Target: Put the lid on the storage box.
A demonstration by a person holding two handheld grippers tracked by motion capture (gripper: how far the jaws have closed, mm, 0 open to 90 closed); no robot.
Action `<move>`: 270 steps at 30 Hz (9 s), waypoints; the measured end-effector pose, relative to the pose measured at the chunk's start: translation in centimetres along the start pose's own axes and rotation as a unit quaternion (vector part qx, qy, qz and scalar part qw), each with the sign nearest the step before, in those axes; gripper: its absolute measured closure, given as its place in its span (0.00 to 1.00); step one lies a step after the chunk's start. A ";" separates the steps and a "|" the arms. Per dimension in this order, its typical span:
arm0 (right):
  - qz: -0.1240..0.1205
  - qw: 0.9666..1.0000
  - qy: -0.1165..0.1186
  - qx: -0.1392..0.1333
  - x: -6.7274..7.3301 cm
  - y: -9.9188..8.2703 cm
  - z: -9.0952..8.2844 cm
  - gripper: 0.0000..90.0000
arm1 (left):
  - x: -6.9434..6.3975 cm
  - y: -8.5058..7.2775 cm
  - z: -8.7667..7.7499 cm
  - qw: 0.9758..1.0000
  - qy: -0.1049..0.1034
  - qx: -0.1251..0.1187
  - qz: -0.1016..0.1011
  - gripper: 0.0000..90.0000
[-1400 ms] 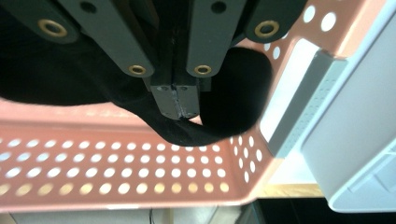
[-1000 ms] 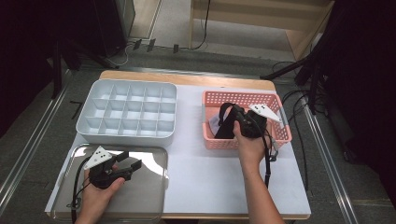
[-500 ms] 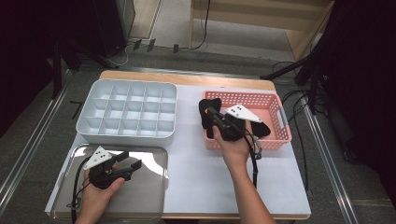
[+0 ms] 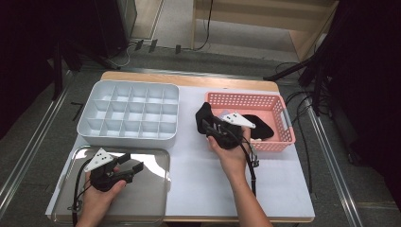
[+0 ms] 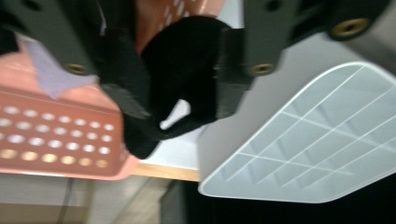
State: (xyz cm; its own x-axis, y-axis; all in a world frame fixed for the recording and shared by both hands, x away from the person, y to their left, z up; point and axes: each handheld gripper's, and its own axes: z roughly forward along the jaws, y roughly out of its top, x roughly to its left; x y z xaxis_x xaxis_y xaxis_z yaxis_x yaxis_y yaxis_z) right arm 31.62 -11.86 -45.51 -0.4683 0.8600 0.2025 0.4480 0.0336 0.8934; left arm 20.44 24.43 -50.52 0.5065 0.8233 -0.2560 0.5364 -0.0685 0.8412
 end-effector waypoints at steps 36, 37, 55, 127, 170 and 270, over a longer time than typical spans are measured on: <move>0.076 0.988 -0.073 0.108 0.5 0.5 4.7 0.56 | 0.0 0.0 0.1 1.000 -0.002 0.003 -0.001 0.37; 0.081 0.989 -0.063 0.109 0.4 0.6 4.7 0.62 | 0.0 0.0 0.1 1.000 -0.002 0.003 -0.001 0.37; 0.099 0.993 -0.055 0.029 0.4 0.3 3.1 0.85 | 0.0 0.0 0.1 1.000 -0.001 0.004 -0.002 0.37; 0.002 0.998 0.060 -0.036 3.2 -11.7 -11.1 0.57 | -5.2 1.5 1.4 0.999 -0.012 -0.025 0.019 0.35; 0.031 0.999 0.017 0.006 1.2 -12.7 -10.0 0.55 | -6.6 -0.1 4.2 0.999 -0.035 0.010 0.014 0.35; 0.058 0.979 -0.168 0.098 -11.2 -0.7 -0.3 0.90 | -6.9 -0.1 4.2 0.999 -0.021 0.010 0.029 0.23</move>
State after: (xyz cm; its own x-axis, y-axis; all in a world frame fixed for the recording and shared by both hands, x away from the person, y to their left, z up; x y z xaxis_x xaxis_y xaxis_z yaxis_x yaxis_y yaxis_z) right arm 36.37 -21.69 -48.28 -0.1431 0.9818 0.1247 0.6361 -0.0053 0.7716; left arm 19.73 16.42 -50.88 0.5645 0.7938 -0.2264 0.5185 -0.1276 0.8455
